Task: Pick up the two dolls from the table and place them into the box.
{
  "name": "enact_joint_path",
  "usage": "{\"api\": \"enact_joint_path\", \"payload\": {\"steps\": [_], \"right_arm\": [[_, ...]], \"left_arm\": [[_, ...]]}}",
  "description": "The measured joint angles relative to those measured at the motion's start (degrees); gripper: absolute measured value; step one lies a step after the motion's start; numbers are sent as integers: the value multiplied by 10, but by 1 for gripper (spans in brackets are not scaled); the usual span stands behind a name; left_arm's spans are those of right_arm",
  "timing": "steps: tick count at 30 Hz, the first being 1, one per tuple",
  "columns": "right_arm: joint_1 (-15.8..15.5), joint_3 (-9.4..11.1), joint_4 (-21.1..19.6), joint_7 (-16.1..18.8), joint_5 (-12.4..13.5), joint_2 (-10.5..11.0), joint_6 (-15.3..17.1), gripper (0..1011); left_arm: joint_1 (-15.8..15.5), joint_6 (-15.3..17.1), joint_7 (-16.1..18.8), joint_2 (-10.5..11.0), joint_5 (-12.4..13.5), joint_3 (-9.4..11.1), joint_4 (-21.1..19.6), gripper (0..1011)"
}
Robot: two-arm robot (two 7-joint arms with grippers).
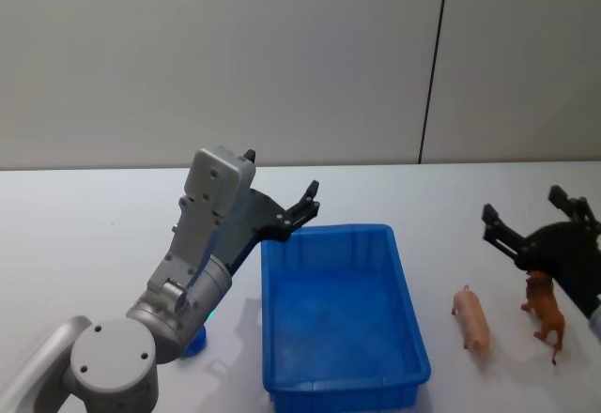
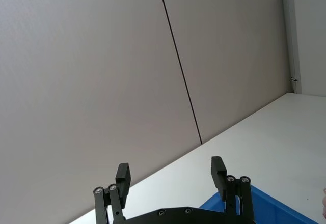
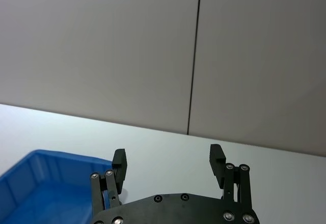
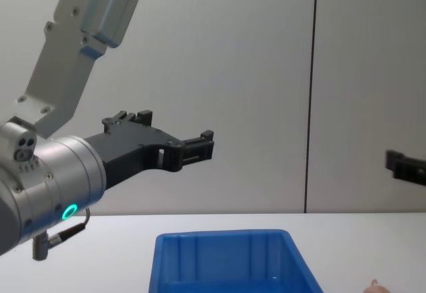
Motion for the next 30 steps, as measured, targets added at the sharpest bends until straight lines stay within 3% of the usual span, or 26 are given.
{"api": "enact_joint_path", "payload": {"steps": [15,30], "right_arm": [[-16,30,29,14,9,41,49,1001],[-10,34,74,44,-9,53,115,1001]], "left_arm": [[0,0,0,0,0,0,0,1001],[0,0,0,0,0,0,0,1001]]}}
